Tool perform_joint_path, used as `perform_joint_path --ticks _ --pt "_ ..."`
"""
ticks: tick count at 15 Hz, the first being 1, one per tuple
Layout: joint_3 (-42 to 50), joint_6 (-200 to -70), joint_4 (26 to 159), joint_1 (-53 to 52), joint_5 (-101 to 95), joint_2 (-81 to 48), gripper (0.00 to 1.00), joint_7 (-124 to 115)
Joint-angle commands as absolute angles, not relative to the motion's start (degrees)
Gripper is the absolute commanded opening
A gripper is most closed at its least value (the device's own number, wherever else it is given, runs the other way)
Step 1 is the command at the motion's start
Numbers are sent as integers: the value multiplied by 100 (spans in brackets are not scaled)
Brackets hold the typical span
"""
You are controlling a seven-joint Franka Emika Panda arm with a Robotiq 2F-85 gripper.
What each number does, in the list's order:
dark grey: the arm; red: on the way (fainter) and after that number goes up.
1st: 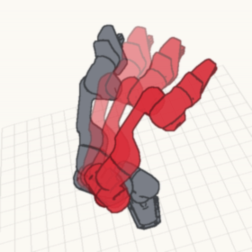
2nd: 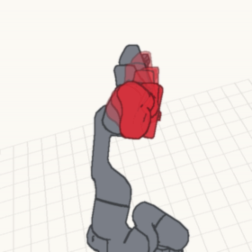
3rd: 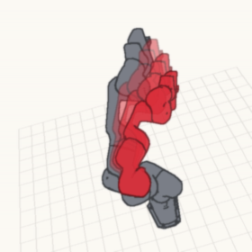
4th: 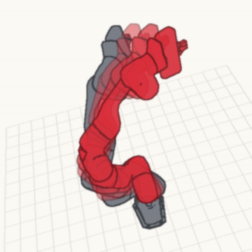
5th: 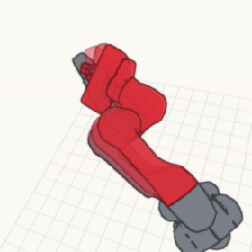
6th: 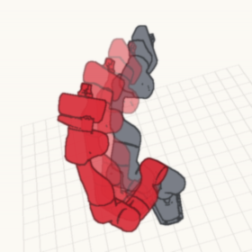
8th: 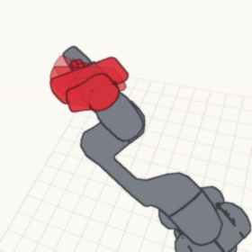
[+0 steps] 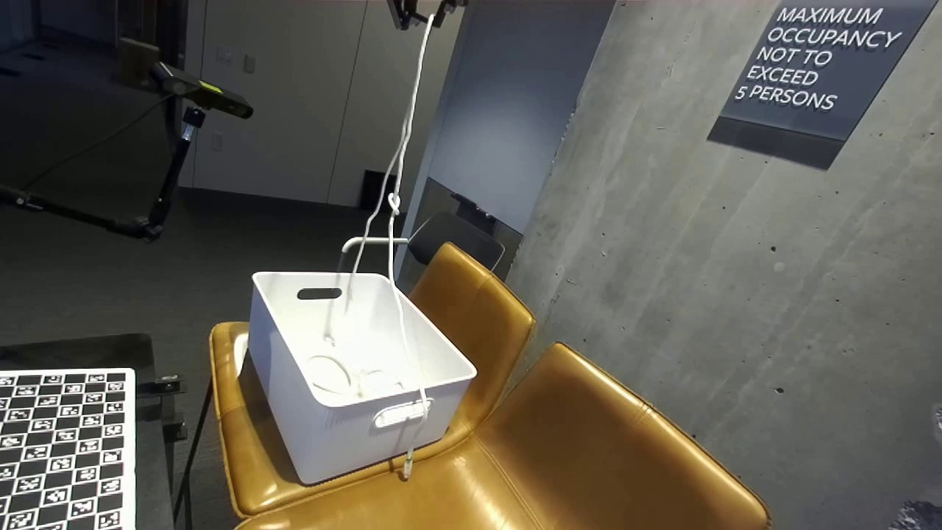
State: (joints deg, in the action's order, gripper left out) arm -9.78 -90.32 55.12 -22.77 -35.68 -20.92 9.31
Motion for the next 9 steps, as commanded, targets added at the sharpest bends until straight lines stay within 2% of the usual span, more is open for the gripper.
perform_joint_path --ticks 1,5,9 --pt "-945 -9172 5891 -2014 -3388 -1992 0 883" --pt "-986 -9263 6293 -1878 -3401 -1943 0 835" --pt "-1190 -9015 6123 -2316 -3525 -1988 0 603"
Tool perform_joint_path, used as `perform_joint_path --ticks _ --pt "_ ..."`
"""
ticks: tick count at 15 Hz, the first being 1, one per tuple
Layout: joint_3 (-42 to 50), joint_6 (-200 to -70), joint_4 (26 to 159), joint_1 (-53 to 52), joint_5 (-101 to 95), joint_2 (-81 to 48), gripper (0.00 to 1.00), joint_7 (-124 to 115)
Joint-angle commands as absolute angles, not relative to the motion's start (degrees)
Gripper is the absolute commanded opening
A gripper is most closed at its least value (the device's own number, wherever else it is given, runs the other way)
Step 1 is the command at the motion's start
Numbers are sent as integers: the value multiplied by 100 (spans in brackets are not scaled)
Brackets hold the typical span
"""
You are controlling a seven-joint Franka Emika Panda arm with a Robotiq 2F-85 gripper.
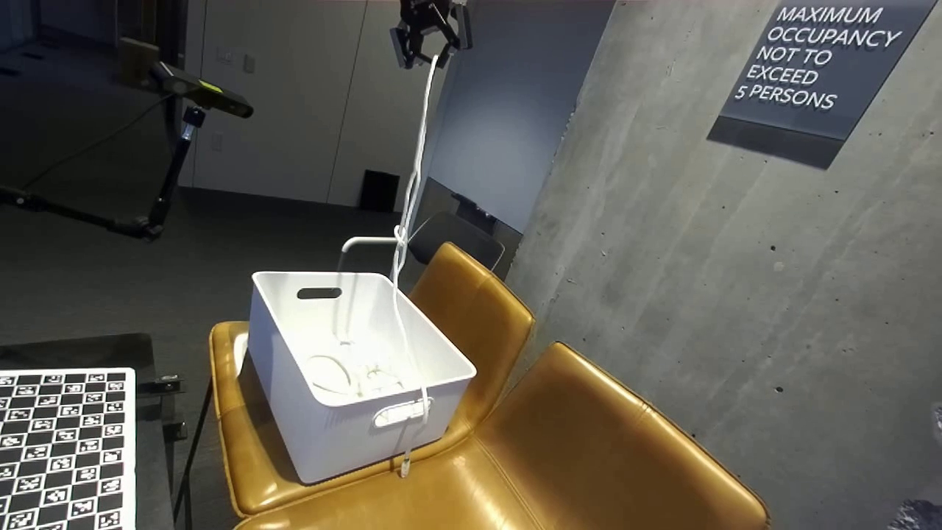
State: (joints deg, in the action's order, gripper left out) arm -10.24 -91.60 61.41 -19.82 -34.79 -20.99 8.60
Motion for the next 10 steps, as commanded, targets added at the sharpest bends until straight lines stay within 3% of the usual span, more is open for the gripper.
perform_joint_path --ticks 1,10 --pt "-1278 -8971 6077 -2536 -3616 -2013 0 480" --pt "-1276 -8963 5308 -4092 -3915 -2934 0 -44"
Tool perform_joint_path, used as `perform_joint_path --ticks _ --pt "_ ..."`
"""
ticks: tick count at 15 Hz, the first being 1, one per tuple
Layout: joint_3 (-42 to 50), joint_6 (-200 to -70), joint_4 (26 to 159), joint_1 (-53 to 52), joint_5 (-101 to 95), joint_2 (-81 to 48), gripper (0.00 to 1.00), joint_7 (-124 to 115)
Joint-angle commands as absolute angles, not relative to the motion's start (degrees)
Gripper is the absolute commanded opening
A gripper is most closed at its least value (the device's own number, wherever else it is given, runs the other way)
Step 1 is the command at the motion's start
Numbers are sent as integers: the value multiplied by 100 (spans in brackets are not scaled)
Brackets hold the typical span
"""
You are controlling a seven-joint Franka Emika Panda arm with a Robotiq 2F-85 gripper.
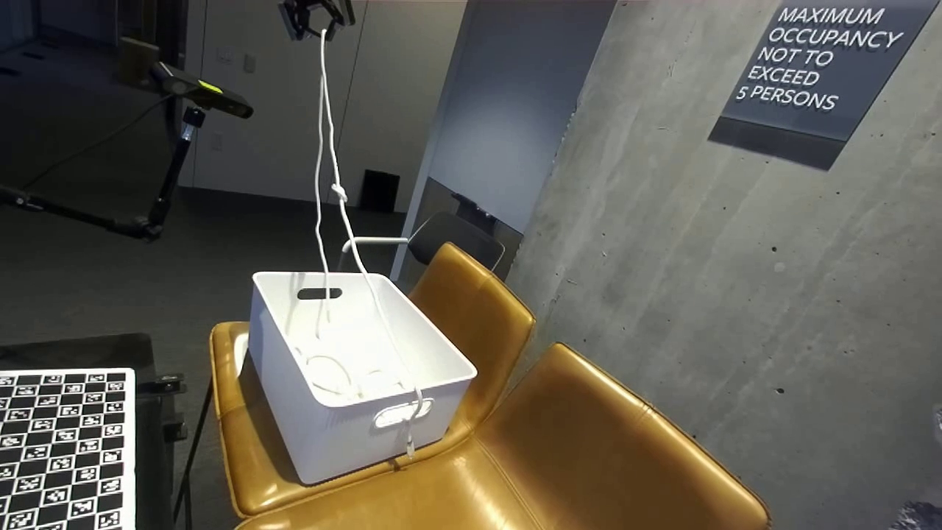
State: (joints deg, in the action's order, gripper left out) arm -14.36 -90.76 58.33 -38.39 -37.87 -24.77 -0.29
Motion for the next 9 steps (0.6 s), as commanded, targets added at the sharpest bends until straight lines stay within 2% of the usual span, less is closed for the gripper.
perform_joint_path --ticks 1,9 --pt "-1210 -8969 5239 -4143 -3896 -3033 0 -28" --pt "-823 -8896 4578 -4415 -3826 -3661 0 0"
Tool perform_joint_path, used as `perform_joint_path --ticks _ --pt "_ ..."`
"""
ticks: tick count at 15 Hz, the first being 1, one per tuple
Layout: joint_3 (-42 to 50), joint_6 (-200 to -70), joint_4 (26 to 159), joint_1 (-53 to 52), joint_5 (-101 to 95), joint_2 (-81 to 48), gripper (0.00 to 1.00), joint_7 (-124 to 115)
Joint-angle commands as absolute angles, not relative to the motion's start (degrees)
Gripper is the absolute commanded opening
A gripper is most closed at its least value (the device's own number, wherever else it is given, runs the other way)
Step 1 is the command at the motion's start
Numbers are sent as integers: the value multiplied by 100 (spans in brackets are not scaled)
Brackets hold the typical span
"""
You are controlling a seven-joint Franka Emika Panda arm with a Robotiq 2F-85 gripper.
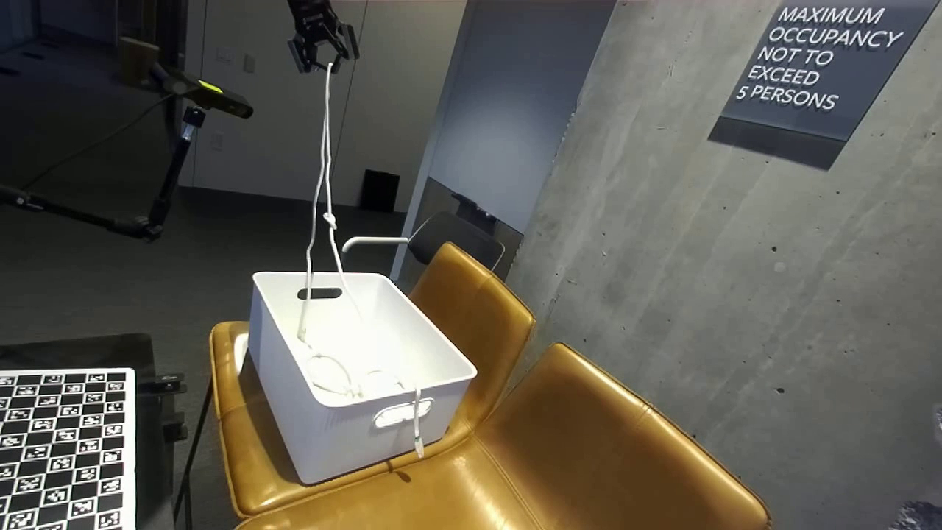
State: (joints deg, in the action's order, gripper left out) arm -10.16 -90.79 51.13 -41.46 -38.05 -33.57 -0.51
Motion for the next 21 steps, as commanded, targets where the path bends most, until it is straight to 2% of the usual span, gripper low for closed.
perform_joint_path --ticks 1,5,14,17,21 --pt "-788 -8877 4470 -4494 -3828 -3750 0 -6" --pt "-916 -8760 3903 -4850 -3925 -4218 0 -57" --pt "-350 -8847 3314 -5763 -3501 -4832 0 32" --pt "-191 -8810 3076 -5798 -3352 -5016 0 66" --pt "-336 -8936 3539 -5257 -3395 -4694 0 -43"
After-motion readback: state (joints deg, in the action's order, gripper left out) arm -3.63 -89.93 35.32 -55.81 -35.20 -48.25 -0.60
